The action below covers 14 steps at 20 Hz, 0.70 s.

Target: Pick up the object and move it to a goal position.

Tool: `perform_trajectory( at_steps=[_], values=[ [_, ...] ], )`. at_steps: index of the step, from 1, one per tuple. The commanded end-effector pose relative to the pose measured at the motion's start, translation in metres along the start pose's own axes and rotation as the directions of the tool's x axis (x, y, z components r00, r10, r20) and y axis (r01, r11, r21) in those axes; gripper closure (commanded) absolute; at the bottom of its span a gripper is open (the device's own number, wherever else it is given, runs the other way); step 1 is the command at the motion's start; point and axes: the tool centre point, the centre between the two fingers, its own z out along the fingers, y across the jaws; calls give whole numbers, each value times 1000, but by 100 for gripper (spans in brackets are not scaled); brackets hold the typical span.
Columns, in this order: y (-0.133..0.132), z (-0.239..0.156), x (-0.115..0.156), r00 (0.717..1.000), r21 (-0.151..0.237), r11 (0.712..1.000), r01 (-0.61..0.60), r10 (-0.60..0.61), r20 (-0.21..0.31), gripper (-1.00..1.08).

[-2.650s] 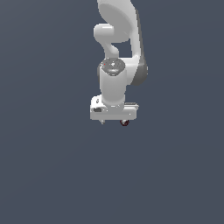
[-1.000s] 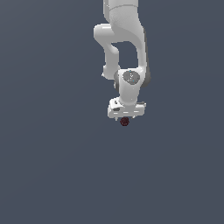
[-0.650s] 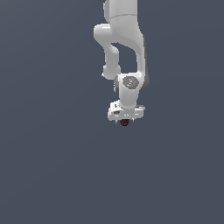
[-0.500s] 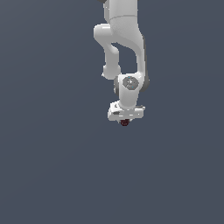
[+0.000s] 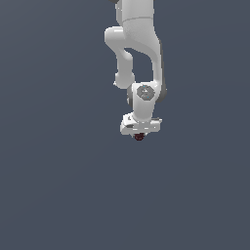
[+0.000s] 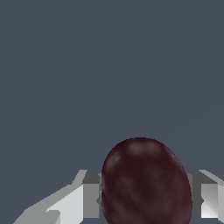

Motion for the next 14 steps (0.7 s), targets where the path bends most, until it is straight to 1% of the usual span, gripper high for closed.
perform_trajectory(
  at_steps=[1, 7, 14],
  values=[
    [0, 0, 0, 1000, 0, 1000, 0, 0, 0, 108],
    [1, -12, 6, 1000, 0, 1000, 0, 0, 0, 108],
    [4, -47, 24, 1000, 0, 1000, 0, 0, 0, 108]
  ],
)
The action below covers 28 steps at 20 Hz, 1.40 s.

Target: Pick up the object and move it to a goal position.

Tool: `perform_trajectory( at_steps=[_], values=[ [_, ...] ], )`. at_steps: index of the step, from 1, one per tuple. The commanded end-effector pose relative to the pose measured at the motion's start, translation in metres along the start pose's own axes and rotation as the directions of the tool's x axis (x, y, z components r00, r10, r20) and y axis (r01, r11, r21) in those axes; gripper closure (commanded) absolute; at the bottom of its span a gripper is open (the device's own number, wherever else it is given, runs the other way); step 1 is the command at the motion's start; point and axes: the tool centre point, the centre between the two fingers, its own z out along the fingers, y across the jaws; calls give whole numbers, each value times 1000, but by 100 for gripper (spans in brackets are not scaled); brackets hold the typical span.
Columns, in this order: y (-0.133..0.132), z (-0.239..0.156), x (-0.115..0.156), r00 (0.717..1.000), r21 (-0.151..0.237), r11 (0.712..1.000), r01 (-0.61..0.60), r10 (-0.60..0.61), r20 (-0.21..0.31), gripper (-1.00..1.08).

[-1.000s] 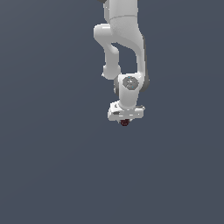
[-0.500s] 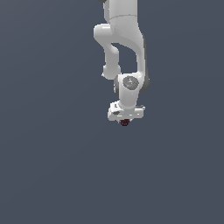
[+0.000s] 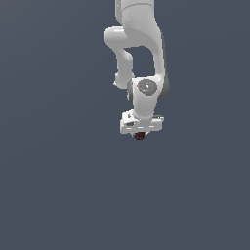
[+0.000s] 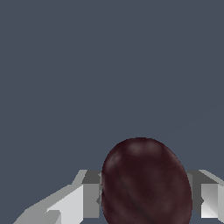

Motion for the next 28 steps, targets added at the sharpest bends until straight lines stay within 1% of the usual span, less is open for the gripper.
perform_trajectory(
  at_steps=[1, 16, 22, 28],
  values=[
    [1, -16, 8, 1000, 0, 1000, 1, -1, -1, 108],
    [12, -139, 75, 1000, 0, 1000, 1, -1, -1, 108],
    [15, -168, 92, 1000, 0, 1000, 1, -1, -1, 108],
    [16, -182, 101, 1000, 0, 1000, 0, 0, -2, 108]
  ],
)
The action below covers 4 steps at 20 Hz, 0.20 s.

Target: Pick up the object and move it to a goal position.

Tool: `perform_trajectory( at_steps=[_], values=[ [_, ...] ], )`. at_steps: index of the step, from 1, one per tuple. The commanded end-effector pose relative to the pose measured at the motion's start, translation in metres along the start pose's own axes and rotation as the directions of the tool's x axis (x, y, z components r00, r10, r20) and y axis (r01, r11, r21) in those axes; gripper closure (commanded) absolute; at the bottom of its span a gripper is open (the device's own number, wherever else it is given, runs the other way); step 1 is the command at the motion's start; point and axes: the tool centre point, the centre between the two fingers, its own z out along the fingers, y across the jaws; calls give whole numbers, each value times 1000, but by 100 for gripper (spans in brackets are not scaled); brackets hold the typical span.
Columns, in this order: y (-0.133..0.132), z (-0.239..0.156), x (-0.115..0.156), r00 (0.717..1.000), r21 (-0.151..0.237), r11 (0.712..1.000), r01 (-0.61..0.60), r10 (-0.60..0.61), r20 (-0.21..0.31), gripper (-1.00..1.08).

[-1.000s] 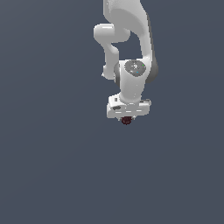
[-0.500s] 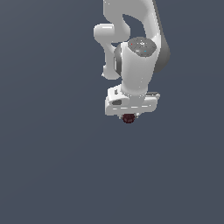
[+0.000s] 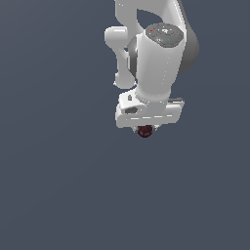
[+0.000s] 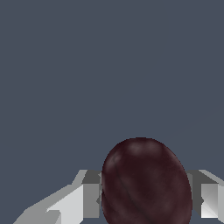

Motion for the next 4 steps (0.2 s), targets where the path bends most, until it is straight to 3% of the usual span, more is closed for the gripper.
perform_trajectory(
  at_steps=[1, 4],
  values=[
    [0, -4, 3, 1000, 0, 1000, 0, 0, 0, 108],
    [0, -5, 4, 1000, 0, 1000, 0, 0, 0, 108]
  ],
)
